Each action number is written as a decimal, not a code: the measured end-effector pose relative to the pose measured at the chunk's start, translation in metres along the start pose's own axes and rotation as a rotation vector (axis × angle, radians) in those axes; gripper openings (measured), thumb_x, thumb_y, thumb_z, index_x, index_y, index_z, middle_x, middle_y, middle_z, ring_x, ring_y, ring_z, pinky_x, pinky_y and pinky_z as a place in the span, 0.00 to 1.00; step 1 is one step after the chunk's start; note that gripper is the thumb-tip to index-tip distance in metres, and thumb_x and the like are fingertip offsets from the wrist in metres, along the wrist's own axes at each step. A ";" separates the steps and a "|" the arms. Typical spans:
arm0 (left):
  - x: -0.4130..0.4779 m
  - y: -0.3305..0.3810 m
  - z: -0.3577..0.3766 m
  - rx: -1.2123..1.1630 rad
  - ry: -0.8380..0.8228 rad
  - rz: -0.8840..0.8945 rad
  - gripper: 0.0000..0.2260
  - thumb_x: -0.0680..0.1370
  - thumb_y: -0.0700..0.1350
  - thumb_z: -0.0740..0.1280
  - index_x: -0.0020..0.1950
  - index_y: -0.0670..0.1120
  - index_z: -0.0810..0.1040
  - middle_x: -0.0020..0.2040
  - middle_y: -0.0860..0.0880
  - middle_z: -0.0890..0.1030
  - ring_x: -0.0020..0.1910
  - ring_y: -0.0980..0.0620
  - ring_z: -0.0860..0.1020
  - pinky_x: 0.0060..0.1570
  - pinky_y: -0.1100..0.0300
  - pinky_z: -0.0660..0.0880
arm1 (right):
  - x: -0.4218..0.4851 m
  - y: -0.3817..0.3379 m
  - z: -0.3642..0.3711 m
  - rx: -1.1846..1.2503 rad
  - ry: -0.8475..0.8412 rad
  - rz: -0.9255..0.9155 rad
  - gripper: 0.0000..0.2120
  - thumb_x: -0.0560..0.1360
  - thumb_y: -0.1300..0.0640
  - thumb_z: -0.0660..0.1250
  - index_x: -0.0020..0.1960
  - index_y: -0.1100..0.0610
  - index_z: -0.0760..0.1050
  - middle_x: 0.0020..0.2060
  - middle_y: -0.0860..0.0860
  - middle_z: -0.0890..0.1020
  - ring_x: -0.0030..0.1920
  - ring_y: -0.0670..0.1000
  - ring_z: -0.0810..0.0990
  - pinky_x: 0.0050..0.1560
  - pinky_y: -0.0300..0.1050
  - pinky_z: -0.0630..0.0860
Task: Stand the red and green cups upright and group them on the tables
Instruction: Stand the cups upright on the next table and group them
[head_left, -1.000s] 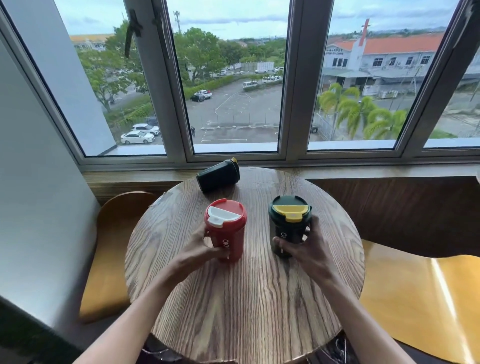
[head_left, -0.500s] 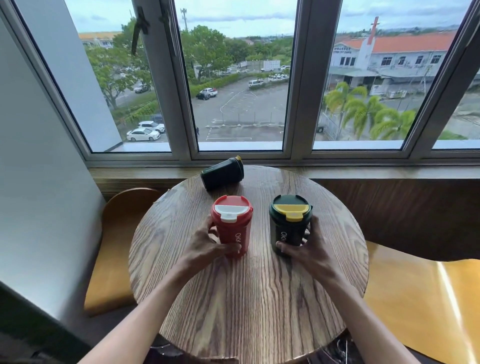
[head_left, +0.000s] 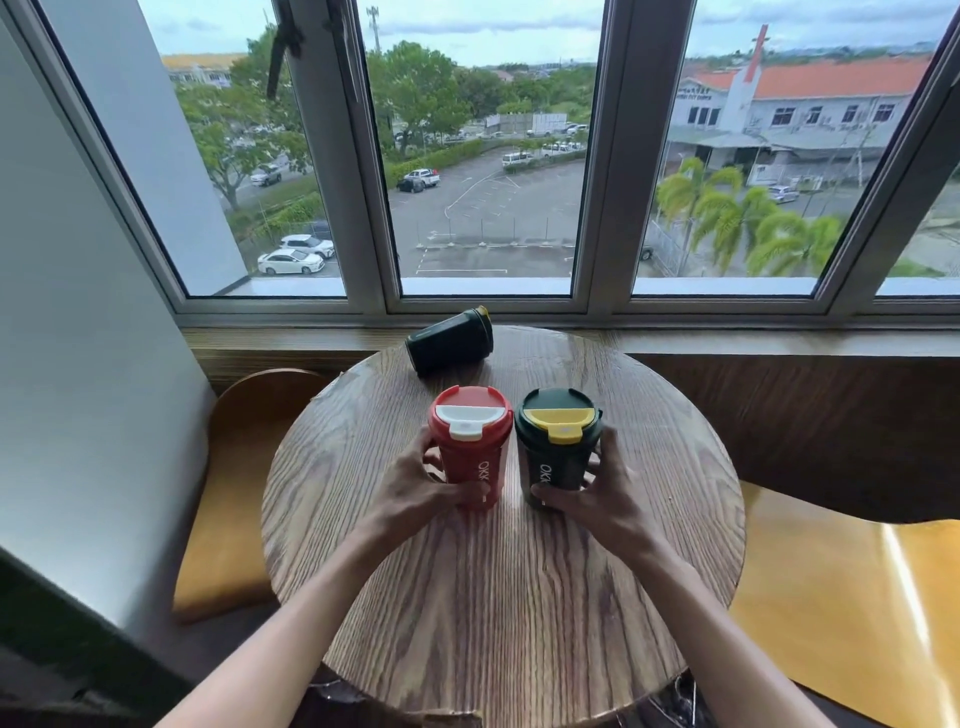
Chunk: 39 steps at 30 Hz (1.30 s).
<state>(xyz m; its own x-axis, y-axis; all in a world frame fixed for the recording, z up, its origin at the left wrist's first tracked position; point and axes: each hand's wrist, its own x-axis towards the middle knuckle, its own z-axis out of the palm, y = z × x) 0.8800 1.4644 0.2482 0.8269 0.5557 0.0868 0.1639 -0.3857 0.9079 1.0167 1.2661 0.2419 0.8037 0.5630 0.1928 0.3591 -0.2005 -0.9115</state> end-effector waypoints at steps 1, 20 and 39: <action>0.000 -0.001 0.000 -0.005 0.002 -0.004 0.33 0.62 0.48 0.83 0.64 0.56 0.74 0.50 0.50 0.82 0.50 0.48 0.81 0.50 0.52 0.79 | 0.000 -0.001 0.001 0.002 -0.004 -0.002 0.35 0.60 0.57 0.82 0.58 0.49 0.64 0.52 0.40 0.78 0.51 0.42 0.80 0.47 0.44 0.81; -0.001 0.015 -0.013 -0.180 0.198 0.088 0.43 0.64 0.81 0.55 0.67 0.52 0.74 0.58 0.53 0.81 0.57 0.55 0.80 0.54 0.56 0.76 | 0.042 0.011 -0.061 -0.050 -0.256 0.172 0.21 0.74 0.73 0.62 0.61 0.53 0.74 0.56 0.56 0.81 0.55 0.50 0.80 0.56 0.44 0.77; 0.013 0.077 -0.002 -0.095 0.366 -0.165 0.13 0.66 0.47 0.71 0.50 0.54 0.82 0.50 0.54 0.84 0.53 0.55 0.80 0.52 0.58 0.75 | 0.304 0.001 0.058 0.015 -0.726 0.081 0.54 0.58 0.49 0.83 0.76 0.52 0.56 0.72 0.56 0.68 0.71 0.56 0.67 0.73 0.56 0.63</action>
<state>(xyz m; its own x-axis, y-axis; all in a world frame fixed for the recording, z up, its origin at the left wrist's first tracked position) 0.9028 1.4432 0.3199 0.5451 0.8362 0.0610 0.2137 -0.2089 0.9543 1.2339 1.4836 0.2783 0.3089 0.9375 -0.1604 0.3009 -0.2563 -0.9186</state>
